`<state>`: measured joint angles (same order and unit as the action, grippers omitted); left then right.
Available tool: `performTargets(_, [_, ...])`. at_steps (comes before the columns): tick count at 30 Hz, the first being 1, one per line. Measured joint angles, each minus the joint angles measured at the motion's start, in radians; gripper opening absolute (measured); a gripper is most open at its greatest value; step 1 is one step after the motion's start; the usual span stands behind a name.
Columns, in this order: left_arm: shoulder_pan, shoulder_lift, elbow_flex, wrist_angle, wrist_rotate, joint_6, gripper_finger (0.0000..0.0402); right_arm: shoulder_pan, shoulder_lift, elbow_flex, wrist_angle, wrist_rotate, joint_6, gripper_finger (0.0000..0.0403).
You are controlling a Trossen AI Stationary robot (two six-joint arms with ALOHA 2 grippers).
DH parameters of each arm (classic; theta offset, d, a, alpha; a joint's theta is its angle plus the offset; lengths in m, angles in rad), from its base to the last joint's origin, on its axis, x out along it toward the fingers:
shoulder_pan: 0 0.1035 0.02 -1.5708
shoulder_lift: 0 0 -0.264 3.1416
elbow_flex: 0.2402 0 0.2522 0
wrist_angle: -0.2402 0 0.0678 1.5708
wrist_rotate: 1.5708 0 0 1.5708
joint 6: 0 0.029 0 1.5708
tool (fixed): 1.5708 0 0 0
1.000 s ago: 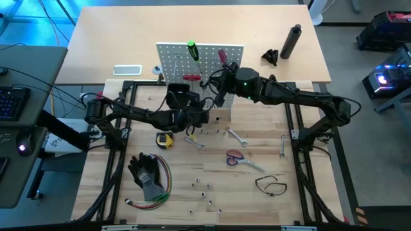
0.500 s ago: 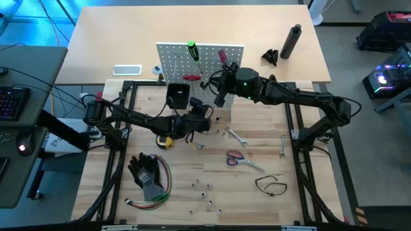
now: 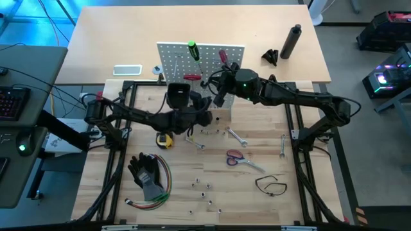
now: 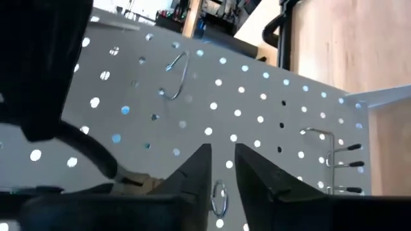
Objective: Hang tools onto peg board
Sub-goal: Hang the black pliers on the white peg board
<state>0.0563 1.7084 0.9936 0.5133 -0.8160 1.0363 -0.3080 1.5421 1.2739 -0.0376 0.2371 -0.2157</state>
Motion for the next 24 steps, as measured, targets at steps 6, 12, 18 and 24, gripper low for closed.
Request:
performTargets(6, [0.022, 0.000, 0.000, 0.000, 0.002, -0.044, 0.0088, 0.000, 0.000, 0.000, -0.004, 0.017, -0.014, 0.0021])
performTargets(12, [0.022, 0.000, 0.000, -0.031, -0.021, -0.058, 0.0084, -0.001, 0.000, 0.000, -0.010, 0.021, -0.029, 0.0021])
performTargets(18, [0.019, 0.000, 0.000, -0.125, -0.024, -0.091, 0.0083, -0.001, 0.000, 0.000, -0.011, 0.021, -0.032, 0.0021])
performTargets(24, [0.028, 0.002, 0.000, -0.152, -0.073, -0.092, 0.0083, -0.002, 0.000, 0.000, -0.011, 0.017, -0.030, 0.0021])
